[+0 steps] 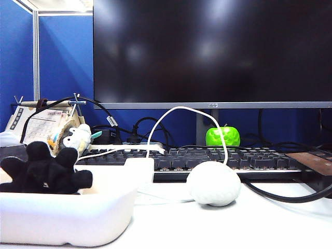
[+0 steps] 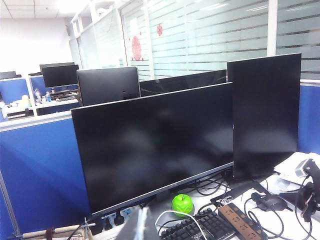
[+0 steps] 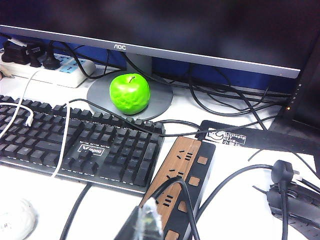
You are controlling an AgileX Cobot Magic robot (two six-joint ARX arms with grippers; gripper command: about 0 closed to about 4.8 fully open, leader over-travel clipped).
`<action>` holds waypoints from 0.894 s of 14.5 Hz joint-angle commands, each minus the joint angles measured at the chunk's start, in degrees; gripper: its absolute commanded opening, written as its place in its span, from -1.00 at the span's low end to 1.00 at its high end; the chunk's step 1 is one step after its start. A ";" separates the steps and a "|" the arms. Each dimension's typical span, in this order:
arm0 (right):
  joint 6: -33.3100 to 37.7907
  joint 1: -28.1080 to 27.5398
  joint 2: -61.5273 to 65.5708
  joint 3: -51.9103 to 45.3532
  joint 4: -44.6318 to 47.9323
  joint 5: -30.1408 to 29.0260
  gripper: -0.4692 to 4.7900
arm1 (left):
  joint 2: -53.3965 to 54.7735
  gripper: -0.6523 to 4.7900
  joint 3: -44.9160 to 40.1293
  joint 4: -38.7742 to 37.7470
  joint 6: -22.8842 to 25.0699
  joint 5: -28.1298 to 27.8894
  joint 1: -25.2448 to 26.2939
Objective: Identity fluffy octopus among items on the table, put them into the paper lunch box.
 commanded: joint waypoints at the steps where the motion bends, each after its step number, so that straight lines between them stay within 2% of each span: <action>1: 0.28 0.00 -0.02 0.33 0.66 -0.13 -0.84 | 0.09 -0.77 -3.02 1.73 0.50 0.22 0.39; 4: 0.28 0.02 -0.02 0.33 0.66 -0.13 -0.84 | 0.07 -0.77 -18.08 12.41 0.63 0.22 0.76; 7: 0.28 0.02 -0.04 0.33 0.66 -0.11 -0.84 | 0.07 -0.77 -38.42 28.35 -0.04 0.22 0.74; 10: 0.28 0.00 -0.04 0.33 0.66 -0.13 -0.84 | 0.13 -0.77 -54.53 45.24 -0.52 0.24 0.72; 11: 0.28 0.00 -0.04 0.33 0.66 -0.13 -0.84 | 0.13 -0.77 -57.83 47.19 -0.96 0.22 0.72; 13: 0.28 0.00 -0.02 0.33 0.66 -0.13 -0.84 | 0.13 -0.77 -63.41 48.15 1.11 -0.28 0.72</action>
